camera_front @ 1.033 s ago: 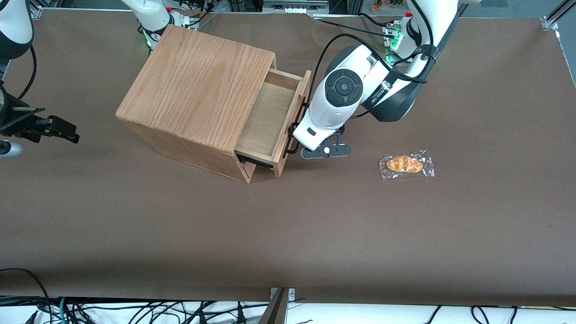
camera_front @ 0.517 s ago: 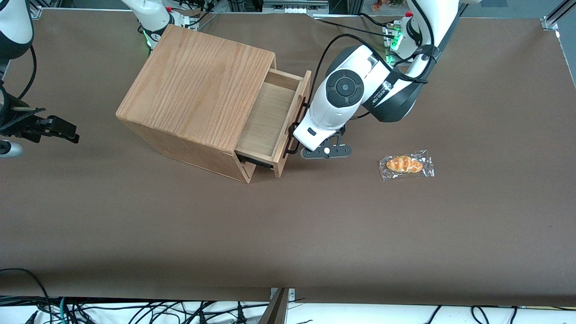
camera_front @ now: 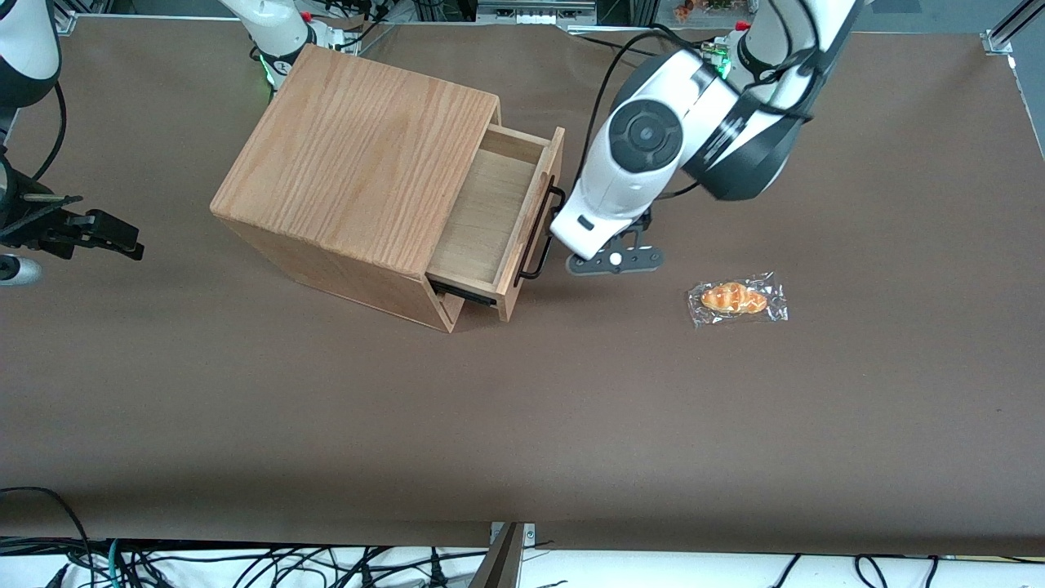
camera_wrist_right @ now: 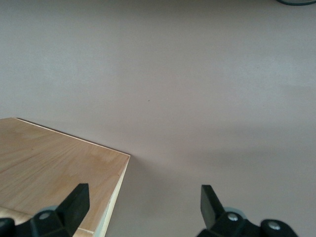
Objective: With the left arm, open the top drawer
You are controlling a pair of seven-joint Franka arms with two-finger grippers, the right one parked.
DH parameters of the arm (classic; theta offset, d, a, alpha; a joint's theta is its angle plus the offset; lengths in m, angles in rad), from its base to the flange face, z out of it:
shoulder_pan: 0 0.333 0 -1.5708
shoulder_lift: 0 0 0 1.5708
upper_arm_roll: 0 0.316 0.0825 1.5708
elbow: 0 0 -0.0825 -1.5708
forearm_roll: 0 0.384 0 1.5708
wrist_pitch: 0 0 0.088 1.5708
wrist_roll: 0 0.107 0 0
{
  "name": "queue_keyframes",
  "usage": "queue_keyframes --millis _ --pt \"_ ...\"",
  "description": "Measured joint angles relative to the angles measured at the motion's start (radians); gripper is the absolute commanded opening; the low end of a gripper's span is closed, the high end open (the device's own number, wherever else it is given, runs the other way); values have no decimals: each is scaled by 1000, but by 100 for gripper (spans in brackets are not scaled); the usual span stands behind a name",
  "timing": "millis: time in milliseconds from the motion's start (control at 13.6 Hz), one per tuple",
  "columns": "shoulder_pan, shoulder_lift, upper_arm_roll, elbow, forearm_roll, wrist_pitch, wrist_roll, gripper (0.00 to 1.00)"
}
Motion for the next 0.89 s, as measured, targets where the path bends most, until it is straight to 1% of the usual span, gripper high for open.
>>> queue_keyframes --millis 148,369,886 --pt "5 -37 1 -1 0 -33 0 100" --pt "35 -47 2 -1 2 -55 6 100" --pt "214 -81 7 7 3 -90 135 100"
